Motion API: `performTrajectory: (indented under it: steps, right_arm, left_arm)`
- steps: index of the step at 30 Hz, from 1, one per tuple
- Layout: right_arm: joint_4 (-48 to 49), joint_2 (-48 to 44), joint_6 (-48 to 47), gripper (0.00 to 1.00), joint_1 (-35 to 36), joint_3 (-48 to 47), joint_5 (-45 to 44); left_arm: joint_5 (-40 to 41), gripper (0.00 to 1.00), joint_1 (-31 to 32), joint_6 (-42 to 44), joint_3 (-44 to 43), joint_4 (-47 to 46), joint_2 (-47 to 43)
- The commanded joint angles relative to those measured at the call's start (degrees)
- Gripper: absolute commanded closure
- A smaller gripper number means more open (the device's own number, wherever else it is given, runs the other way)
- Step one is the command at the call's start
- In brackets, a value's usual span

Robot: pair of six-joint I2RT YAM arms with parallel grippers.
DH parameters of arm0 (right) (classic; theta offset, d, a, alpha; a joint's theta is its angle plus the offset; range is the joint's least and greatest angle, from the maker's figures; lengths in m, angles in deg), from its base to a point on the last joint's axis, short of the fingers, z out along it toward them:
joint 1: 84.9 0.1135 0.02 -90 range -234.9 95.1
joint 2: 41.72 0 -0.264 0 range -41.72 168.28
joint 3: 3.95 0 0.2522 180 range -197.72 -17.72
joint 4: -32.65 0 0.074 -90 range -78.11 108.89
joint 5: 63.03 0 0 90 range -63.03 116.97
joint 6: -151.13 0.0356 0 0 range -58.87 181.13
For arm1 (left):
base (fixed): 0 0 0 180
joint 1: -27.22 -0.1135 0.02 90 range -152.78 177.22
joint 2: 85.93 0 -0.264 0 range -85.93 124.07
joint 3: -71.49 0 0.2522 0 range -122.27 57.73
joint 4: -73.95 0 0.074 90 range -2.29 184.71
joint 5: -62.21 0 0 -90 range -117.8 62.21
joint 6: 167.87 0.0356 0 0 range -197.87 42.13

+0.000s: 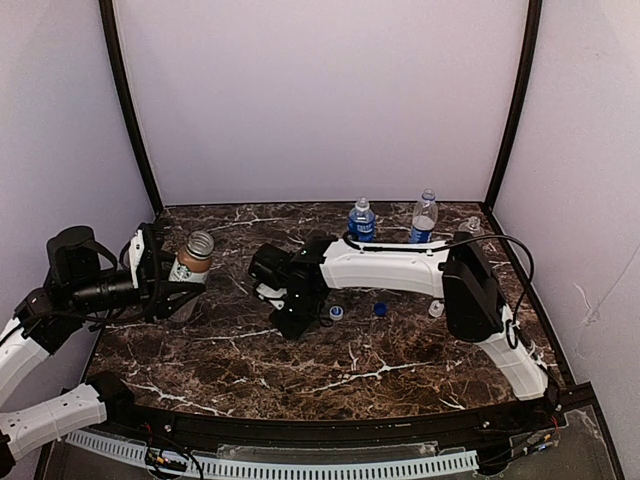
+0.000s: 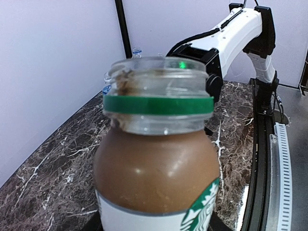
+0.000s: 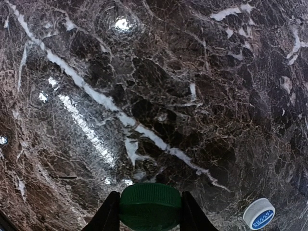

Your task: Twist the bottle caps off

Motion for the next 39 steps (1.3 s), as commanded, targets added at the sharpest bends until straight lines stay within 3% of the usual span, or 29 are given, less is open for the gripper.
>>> performTrajectory:
  steps: [1,3,7,13,18,21,28,33,37,39]
  right_arm:
    - [-5.2,2.4,3.1,0.45,0.2,-2.9,1.2]
    - [-5.3,1.2,3.0,0.05,0.2,-4.1,1.6]
    - [-0.9,-6.4,0.7,0.01,0.3,-5.4,3.5]
    - [18.5,-25.6,-9.7,0.01,0.3,3.3,11.3]
    - [58.7,-42.2,-14.5,0.01,0.5,29.4,29.9]
    - [76.1,-43.2,-11.5,0.01,1.5,34.7,34.1]
    - [76.2,-34.3,-13.2,0.06,5.4,23.9,30.7]
    - [74.6,-30.9,-11.9,0.21,5.5,20.8,30.6]
    - [73.1,-28.9,-10.7,0.41,5.5,19.7,31.2]
    - [72.9,-28.4,-10.6,0.45,5.6,19.4,32.1]
  left_arm:
    - [-6.9,0.83,-0.5,-3.7,0.6,-3.6,-0.2]
    - [-7.8,0.83,-0.5,-3.6,0.2,-3.9,-0.2]
    - [-10.1,0.83,-0.5,-4.4,-0.7,-4.9,0.0]
    - [-11.2,0.82,-0.5,-4.2,-1.7,-5.3,-0.1]
    - [-14.4,0.82,-0.6,-4.1,-2.6,-5.6,-0.1]
    - [-15.1,0.82,-0.7,-4.3,-2.9,-5.9,0.2]
    - [-15.9,0.82,-0.8,-4.6,-3.7,-6.2,0.7]
    - [-16.3,0.82,-0.8,-4.7,-4.0,-5.9,0.8]
    - [-16.2,0.82,-0.8,-4.6,-4.1,-6.3,0.7]
    - [-16.4,0.82,-0.8,-4.7,-4.1,-6.4,0.8]
